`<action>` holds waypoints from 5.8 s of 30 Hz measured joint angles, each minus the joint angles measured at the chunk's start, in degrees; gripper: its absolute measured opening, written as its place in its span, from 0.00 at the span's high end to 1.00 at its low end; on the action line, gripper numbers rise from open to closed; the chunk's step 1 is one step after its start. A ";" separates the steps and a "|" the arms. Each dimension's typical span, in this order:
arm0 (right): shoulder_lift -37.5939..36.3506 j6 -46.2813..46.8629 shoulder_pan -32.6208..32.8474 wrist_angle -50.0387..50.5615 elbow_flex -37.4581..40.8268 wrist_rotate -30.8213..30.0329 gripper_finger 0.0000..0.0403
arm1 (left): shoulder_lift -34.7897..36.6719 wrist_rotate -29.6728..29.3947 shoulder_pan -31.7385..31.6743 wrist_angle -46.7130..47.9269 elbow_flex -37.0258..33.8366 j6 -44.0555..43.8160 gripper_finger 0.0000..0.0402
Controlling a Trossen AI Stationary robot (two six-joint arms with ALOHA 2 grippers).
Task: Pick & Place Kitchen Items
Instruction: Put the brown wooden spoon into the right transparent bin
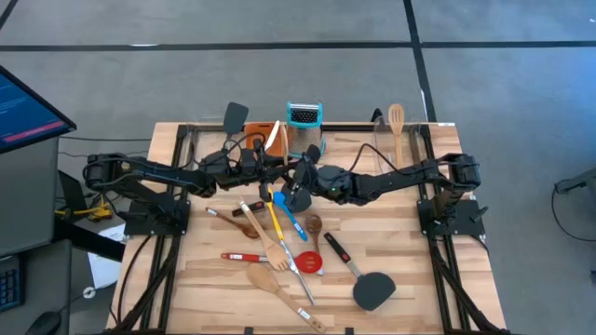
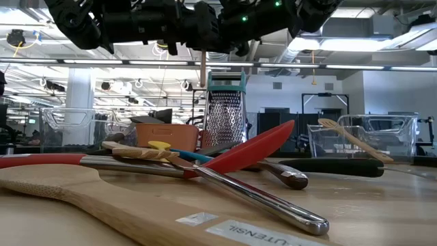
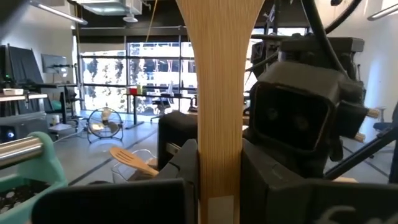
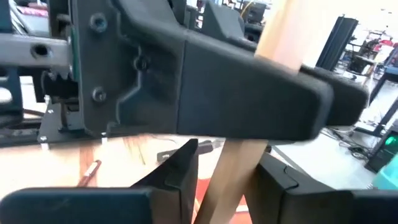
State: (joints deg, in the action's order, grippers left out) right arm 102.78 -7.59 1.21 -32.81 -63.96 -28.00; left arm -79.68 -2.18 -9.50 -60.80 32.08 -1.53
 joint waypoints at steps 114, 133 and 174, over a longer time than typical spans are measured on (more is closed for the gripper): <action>-39.74 37.01 -28.94 48.43 32.48 -17.11 0.97 | 25.70 1.71 0.15 0.59 -18.08 -2.37 0.66; -39.71 46.12 -30.16 58.62 32.48 -11.02 0.97 | 25.70 1.09 0.13 0.57 -18.05 -2.33 0.67; -39.71 43.68 -33.18 60.44 32.48 -5.60 0.78 | 25.69 1.10 0.11 0.85 -18.05 -2.39 0.67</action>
State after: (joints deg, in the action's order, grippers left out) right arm 63.07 36.08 -31.97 27.63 -31.48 -33.60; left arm -53.99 -1.08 -9.39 -59.94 14.02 -3.92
